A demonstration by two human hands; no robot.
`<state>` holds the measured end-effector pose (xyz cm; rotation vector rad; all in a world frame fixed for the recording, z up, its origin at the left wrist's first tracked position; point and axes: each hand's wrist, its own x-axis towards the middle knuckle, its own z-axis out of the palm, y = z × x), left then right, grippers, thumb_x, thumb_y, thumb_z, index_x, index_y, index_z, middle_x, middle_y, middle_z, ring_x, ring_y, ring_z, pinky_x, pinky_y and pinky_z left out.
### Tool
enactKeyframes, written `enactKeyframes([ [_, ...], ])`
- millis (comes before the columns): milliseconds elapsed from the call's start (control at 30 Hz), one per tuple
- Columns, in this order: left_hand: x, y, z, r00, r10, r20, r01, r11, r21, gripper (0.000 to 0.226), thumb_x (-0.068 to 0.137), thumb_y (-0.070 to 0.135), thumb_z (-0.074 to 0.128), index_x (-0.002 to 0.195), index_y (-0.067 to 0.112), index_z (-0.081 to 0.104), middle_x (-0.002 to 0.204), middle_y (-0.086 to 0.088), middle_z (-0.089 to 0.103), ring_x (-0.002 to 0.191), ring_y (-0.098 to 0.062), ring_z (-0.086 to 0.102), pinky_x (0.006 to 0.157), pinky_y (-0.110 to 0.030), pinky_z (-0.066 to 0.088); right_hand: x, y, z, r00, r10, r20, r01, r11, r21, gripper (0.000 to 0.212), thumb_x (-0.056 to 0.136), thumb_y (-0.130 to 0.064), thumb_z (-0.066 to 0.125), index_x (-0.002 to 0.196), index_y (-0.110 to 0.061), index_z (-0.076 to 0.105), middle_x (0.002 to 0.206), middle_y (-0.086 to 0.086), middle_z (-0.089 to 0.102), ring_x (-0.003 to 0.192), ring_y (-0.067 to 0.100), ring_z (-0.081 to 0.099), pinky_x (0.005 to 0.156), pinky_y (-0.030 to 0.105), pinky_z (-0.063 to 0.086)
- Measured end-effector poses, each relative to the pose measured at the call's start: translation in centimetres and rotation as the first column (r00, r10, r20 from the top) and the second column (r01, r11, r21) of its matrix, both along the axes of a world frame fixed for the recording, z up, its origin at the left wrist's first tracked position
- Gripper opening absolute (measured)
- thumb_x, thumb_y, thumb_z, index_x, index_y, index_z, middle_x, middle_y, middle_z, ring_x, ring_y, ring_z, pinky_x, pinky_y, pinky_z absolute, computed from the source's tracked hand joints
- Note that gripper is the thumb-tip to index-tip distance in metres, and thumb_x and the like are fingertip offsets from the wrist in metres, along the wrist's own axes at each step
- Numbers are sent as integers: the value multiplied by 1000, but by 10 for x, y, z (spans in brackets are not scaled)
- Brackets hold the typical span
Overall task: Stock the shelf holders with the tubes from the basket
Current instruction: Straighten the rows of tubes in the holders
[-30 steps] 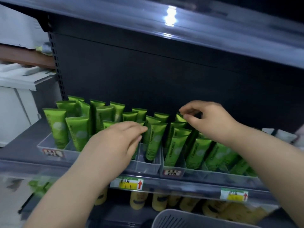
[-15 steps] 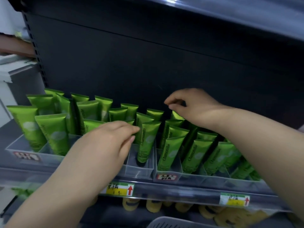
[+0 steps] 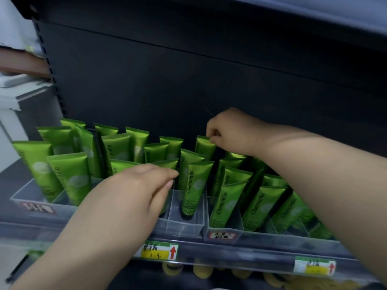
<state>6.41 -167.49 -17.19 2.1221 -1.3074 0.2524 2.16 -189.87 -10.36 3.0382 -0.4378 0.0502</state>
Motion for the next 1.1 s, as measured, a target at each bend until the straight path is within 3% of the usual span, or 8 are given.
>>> enactKeyframes([
  [233,1,4,0,1000,8,-6,-8,1000,14,43,85,39,34,101,27,72,94,13,70,83,-10,67,67,-26,53,5,5,-5,998,-5,-57,5,1000,9,16,90,-14,54,97,-18,68,87,-5,53,83,16,55,69,25,44],
  [367,0,3,-1,1000,-8,2,8,1000,-4,42,85,37,35,99,26,72,92,12,71,81,-11,68,65,-27,55,3,5,-1,998,-27,-55,29,999,36,16,89,-19,59,101,-20,68,95,-4,59,90,14,55,80,29,50],
  [467,-3,0,-2,999,-34,1,34,999,-1,43,85,38,34,101,26,71,93,12,71,81,-12,68,63,-33,58,1,10,5,999,-5,49,1,996,86,15,88,-23,62,100,-20,70,99,-6,65,95,13,59,85,30,50],
  [600,-10,-8,-6,997,-69,15,69,998,-2,31,86,32,45,102,27,71,91,12,70,82,-13,67,57,-38,58,1,23,9,997,25,77,-39,982,184,16,86,-31,65,94,-19,72,86,-12,62,87,5,57,67,18,42],
  [800,-18,-21,-10,992,-74,99,78,996,-32,28,74,16,59,97,24,72,86,11,70,77,-12,68,49,-32,57,2,27,-4,999,31,-45,-22,983,180,20,90,-14,57,102,-21,71,83,-15,52,85,4,53,73,15,37],
  [933,-15,-32,-14,997,-24,70,32,994,-105,30,73,-3,71,99,13,72,91,2,70,78,-19,68,55,-36,57,-1,26,4,999,20,31,-27,968,248,17,90,-26,59,102,-19,71,84,-14,59,86,3,56,69,15,38],
  [1033,-12,-38,-18,999,25,44,-19,990,-143,26,75,-3,67,96,9,72,90,-3,69,72,-23,67,54,-37,57,1,27,2,998,68,-4,-65,975,210,17,87,-26,64,100,-20,71,83,-15,56,82,2,52,59,11,37],
  [1100,-11,-40,-18,998,52,26,-47,986,-157,23,76,0,63,96,8,72,89,-3,68,70,-24,67,55,-37,57,3,26,2,995,92,-36,-86,985,147,16,89,-19,60,101,-18,71,83,-13,54,82,2,50,60,15,37],
])
